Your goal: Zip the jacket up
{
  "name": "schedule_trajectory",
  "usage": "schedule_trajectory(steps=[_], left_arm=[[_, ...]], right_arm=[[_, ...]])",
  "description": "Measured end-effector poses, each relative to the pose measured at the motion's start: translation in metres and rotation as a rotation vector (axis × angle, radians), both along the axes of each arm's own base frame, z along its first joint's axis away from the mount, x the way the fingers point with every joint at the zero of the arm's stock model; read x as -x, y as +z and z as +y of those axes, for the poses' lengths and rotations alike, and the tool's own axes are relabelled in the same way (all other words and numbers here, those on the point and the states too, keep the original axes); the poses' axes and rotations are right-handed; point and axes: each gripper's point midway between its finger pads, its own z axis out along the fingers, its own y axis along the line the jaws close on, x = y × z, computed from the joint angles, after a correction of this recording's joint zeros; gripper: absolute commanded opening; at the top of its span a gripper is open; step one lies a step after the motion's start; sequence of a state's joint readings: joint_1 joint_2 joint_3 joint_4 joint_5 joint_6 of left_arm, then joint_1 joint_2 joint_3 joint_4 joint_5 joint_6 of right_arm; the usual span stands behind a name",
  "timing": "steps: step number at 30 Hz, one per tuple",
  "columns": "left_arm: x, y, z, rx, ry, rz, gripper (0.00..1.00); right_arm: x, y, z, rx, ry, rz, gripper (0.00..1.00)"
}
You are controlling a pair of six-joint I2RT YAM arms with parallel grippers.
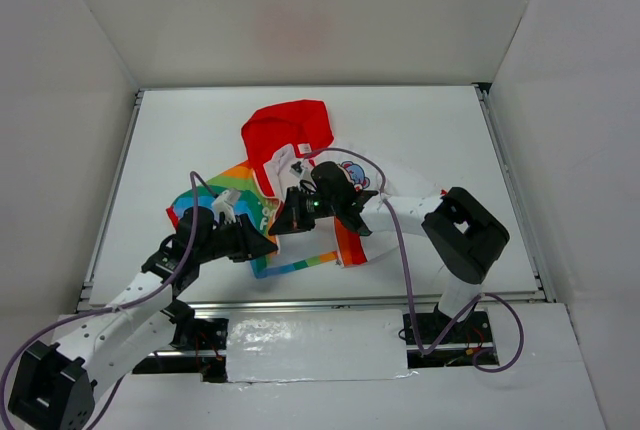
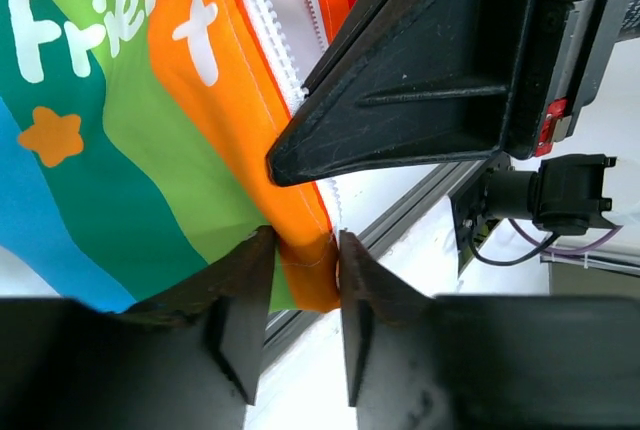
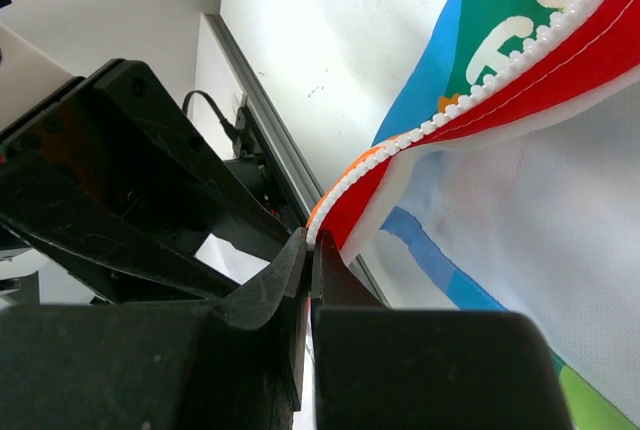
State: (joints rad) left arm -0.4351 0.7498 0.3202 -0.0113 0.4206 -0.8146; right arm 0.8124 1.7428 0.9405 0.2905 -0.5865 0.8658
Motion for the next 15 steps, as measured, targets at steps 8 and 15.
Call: schedule_trajectory(steps=[8, 15], left_arm=[[-0.0008, -0.0012, -0.0013, 0.001, -0.004, 0.004, 0.18], [-0.0024, -0.0064, -0.0024, -0.007, -0.006, 0.02, 0.0]], right_arm=[[-0.0005, 0.001, 0.0005, -0.002, 0.0, -0.002, 0.0], [0.0003, 0.0013, 0.0006, -0.004, 0.004, 0.0, 0.31]])
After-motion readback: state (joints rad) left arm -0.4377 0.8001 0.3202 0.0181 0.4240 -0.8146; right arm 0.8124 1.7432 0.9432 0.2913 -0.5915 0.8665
